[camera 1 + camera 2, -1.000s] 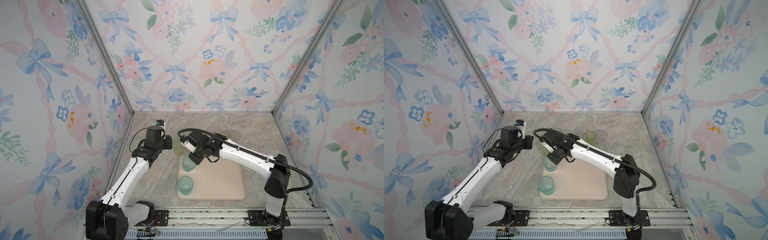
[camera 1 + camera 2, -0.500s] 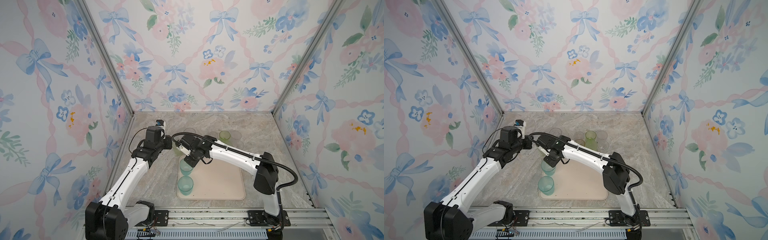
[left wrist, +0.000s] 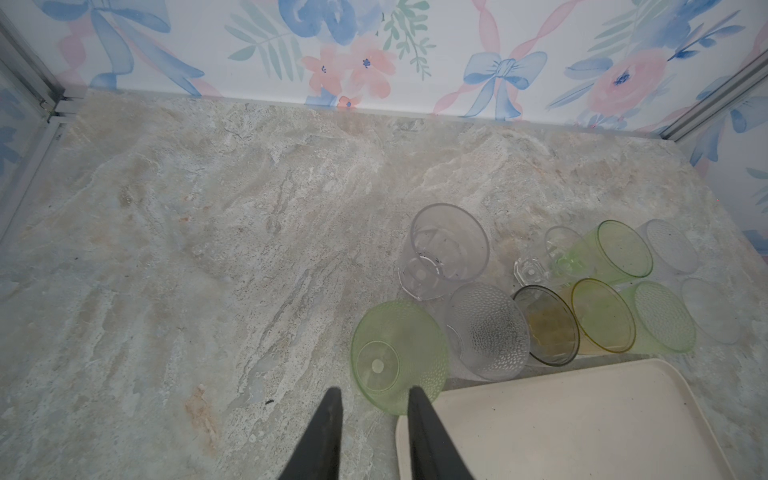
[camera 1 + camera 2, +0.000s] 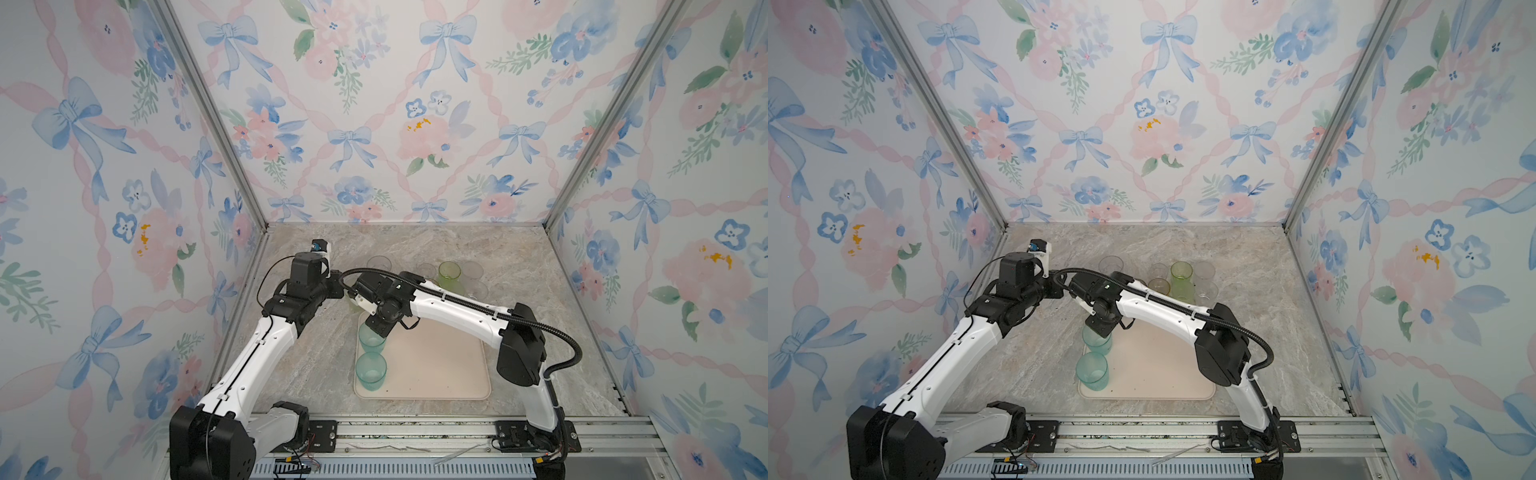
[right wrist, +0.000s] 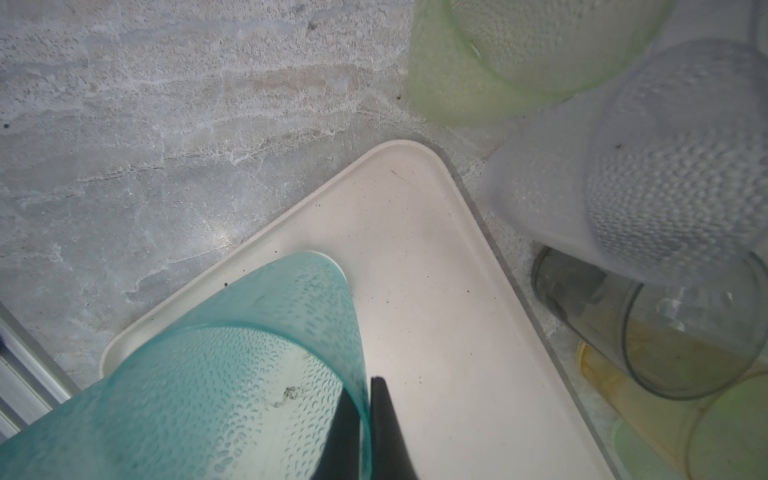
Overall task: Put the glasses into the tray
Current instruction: 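Carry the second teal cup with the right gripper onto the tray beside the first, then release cup and raise right gripper while left gripper moves toward the cups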
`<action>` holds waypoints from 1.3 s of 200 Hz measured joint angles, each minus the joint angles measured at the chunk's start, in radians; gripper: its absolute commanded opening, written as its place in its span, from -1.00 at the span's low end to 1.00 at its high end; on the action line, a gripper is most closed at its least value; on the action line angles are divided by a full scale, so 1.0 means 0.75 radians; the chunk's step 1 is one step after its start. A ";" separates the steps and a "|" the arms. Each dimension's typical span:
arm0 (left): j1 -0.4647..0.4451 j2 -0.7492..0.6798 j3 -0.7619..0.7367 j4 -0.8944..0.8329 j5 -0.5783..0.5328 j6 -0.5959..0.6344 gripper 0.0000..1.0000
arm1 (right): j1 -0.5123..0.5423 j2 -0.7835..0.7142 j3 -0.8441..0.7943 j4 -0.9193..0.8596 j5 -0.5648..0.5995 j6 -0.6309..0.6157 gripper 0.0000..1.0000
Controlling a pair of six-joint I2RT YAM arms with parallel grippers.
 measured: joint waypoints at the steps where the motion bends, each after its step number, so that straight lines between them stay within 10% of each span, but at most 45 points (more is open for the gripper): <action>1: 0.000 0.000 0.000 0.000 0.000 0.000 -0.40 | 0.001 0.000 0.001 -0.001 0.000 0.000 -0.89; 155: 0.009 -0.002 0.000 -0.001 0.000 0.001 -0.36 | 0.005 0.060 0.090 -0.057 0.000 -0.001 -0.83; 260: 0.011 -0.002 0.000 -0.001 0.000 0.001 -0.34 | 0.006 0.063 0.090 -0.066 0.005 -0.010 -0.37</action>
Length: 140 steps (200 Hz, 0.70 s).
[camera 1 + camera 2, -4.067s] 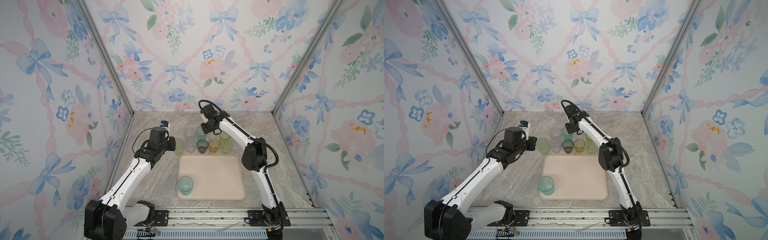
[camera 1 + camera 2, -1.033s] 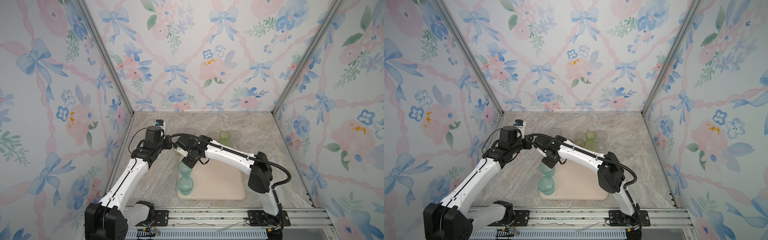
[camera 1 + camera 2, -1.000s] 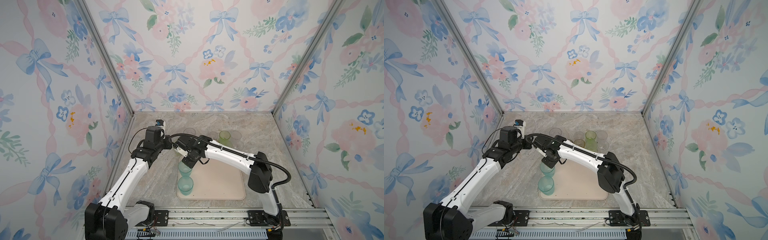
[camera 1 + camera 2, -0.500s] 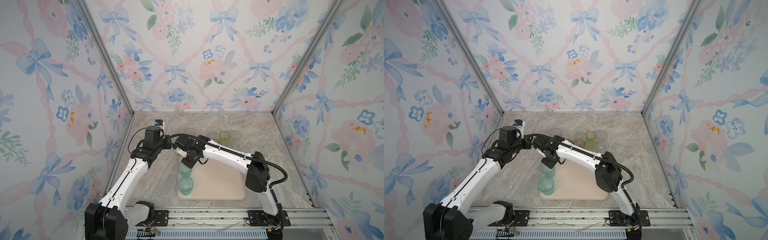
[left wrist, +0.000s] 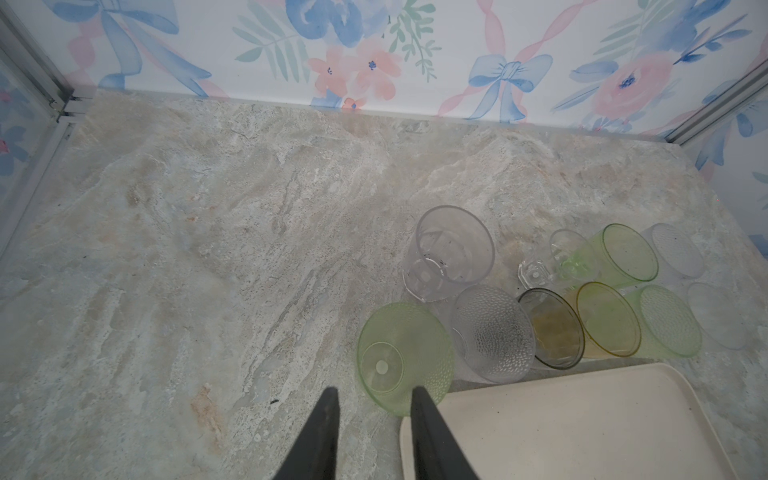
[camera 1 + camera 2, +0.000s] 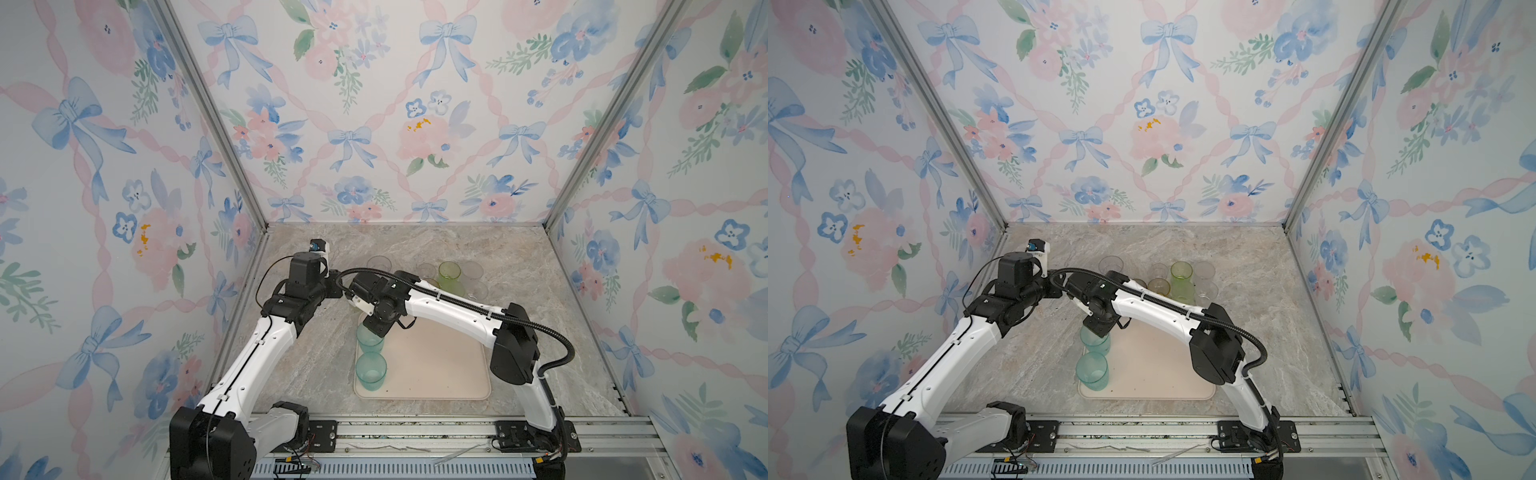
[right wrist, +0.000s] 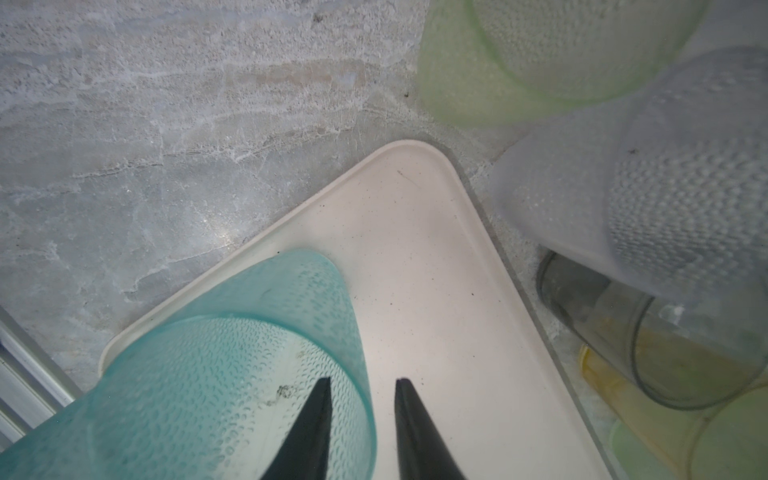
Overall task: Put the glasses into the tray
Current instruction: 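Release cup and raise right gripper while left gripper moves toward the cups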
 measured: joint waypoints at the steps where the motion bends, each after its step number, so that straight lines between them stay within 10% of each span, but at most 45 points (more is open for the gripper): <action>1: 0.000 0.000 0.000 0.000 0.000 0.000 -0.34 | 0.000 0.000 0.000 0.000 0.000 0.000 -0.37; 71: -0.001 0.001 0.000 -0.001 -0.001 0.005 -0.40 | -0.022 -0.104 -0.075 0.097 -0.032 0.023 0.04; 140: -0.008 0.152 0.099 -0.097 0.032 0.062 -0.55 | -0.351 -0.703 -0.420 0.416 -0.108 0.133 0.14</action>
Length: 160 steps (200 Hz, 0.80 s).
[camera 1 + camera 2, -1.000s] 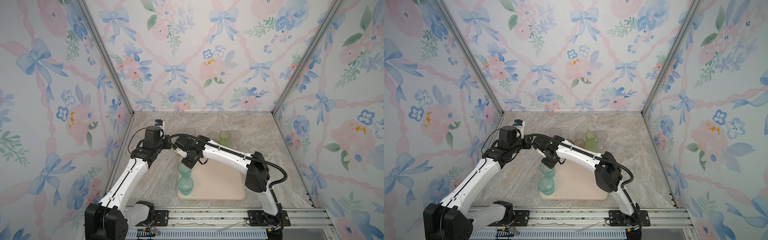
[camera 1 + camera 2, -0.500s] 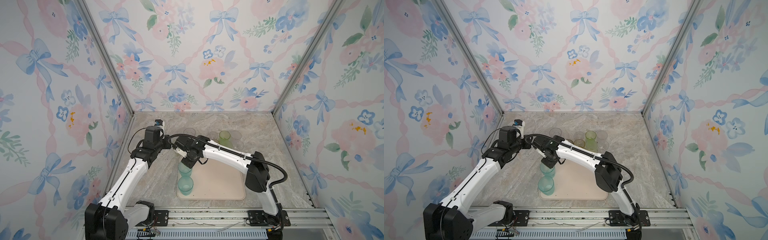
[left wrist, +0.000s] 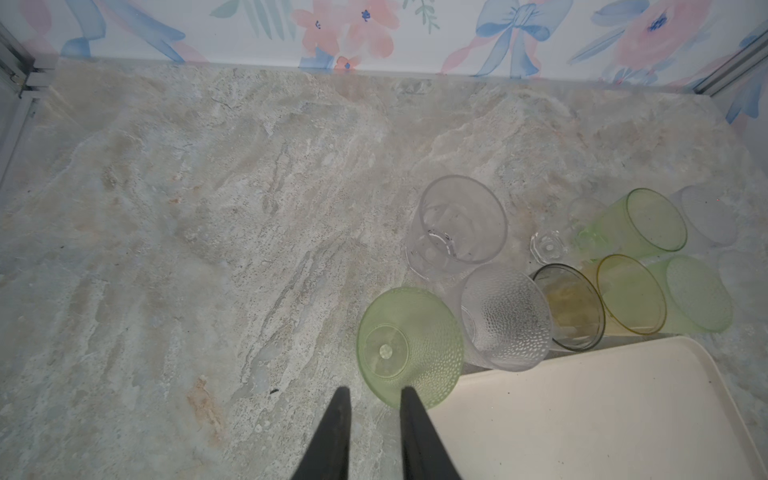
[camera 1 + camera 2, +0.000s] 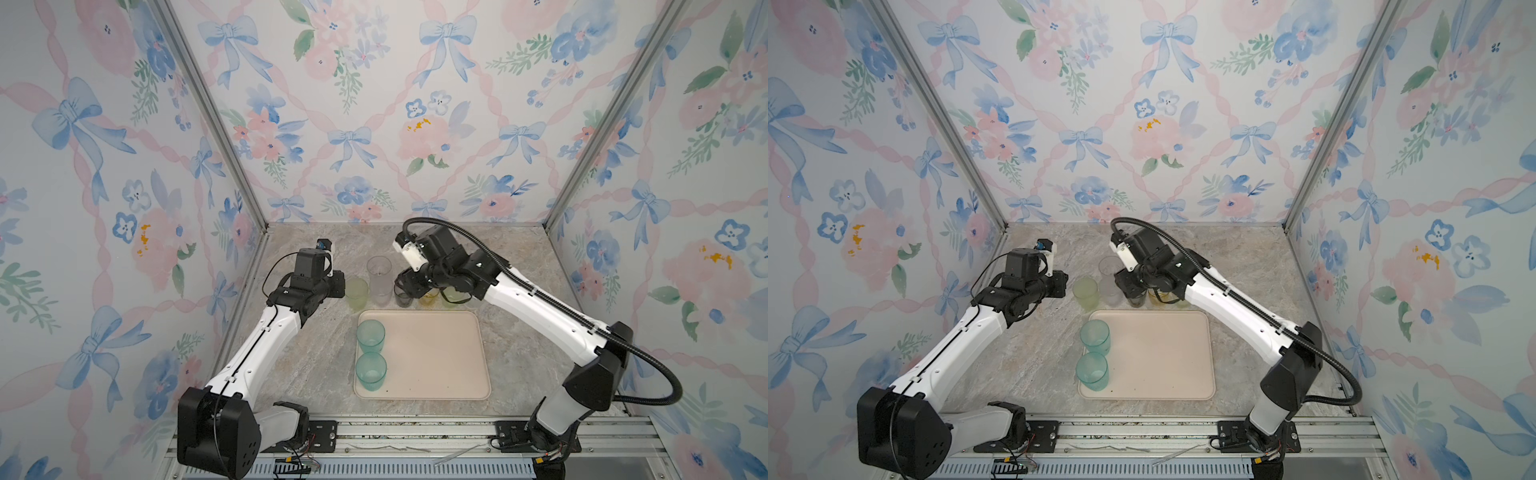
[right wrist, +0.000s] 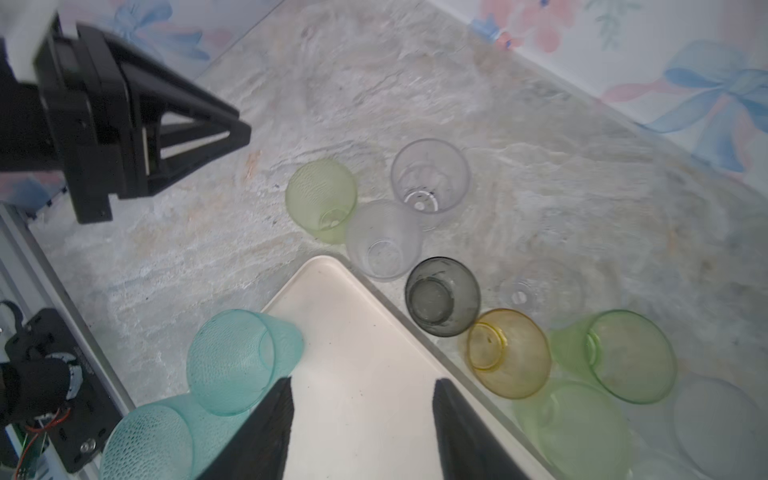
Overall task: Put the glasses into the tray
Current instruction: 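Release cup and raise right gripper while left gripper moves toward the cups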
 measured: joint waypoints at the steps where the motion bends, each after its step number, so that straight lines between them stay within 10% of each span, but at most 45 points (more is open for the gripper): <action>1: -0.002 0.007 0.006 -0.002 0.000 0.002 -0.55 | -0.011 -0.011 -0.007 0.005 0.001 0.005 0.14; 160: -0.101 0.813 0.761 -0.225 0.061 0.124 -0.47 | -0.310 -0.248 -0.441 0.134 -0.003 0.098 0.14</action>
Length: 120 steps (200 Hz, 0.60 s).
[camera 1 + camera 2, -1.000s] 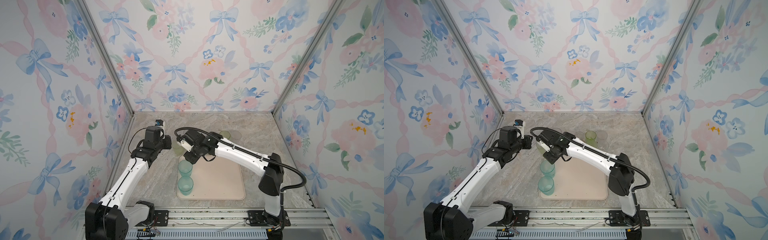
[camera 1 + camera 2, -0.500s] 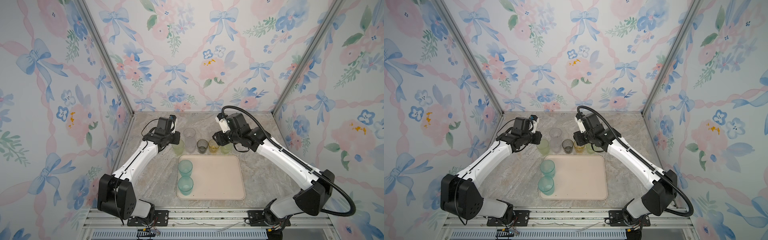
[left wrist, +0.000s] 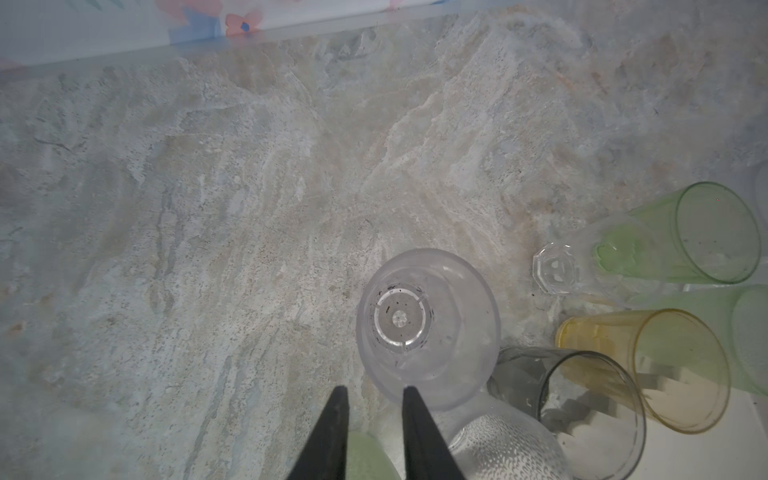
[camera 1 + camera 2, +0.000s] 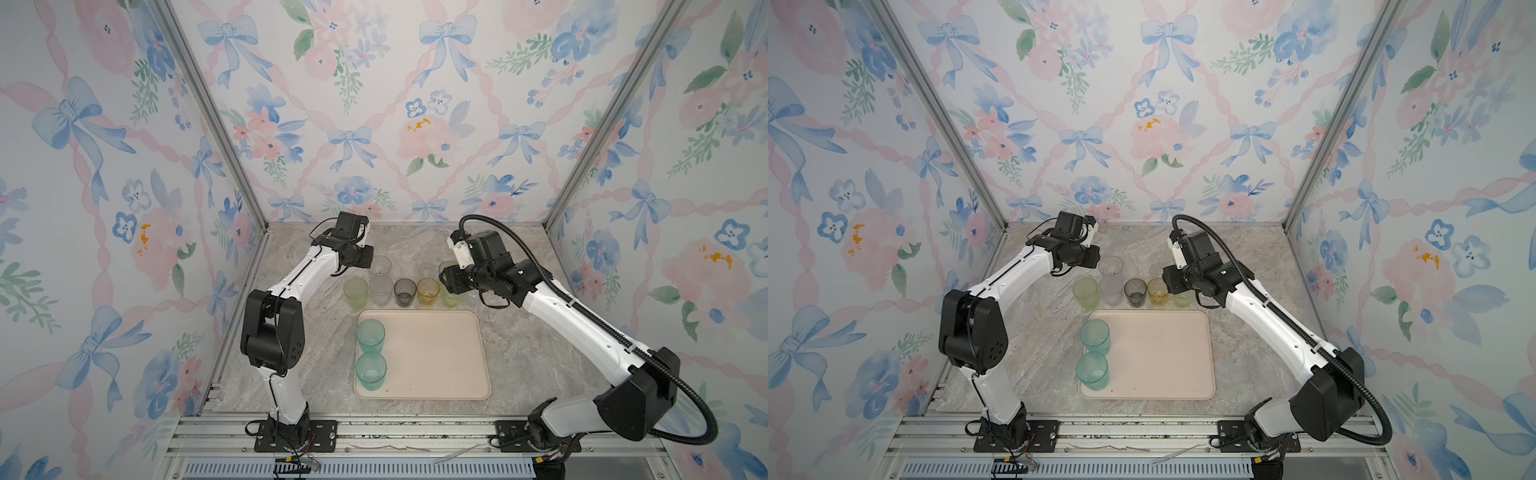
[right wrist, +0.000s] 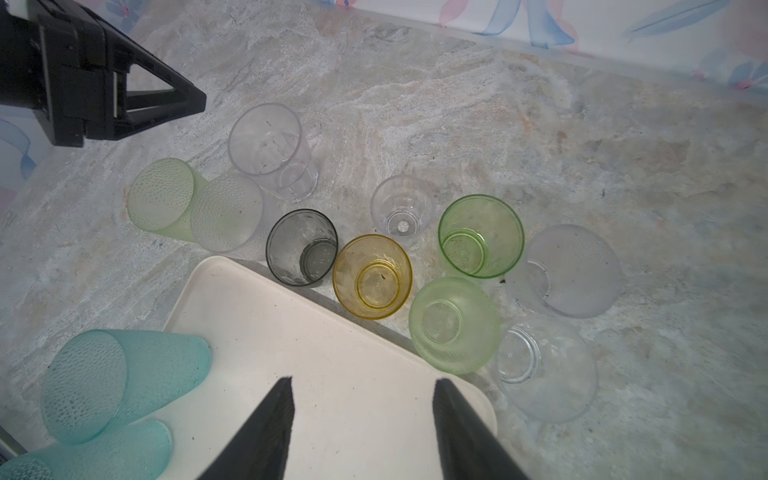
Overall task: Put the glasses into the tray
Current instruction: 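Release cup and raise right gripper while left gripper moves toward the cups, then lower the left gripper onto the clear glass and close on it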
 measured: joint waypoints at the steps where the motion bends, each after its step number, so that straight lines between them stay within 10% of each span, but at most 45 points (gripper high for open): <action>1: 0.000 0.003 0.002 -0.002 0.000 0.000 -0.47 | -0.001 -0.001 -0.001 0.001 0.001 0.000 0.14; 120: 0.000 0.216 0.189 -0.120 -0.032 0.031 -0.55 | -0.088 -0.009 -0.050 0.063 -0.086 -0.001 0.14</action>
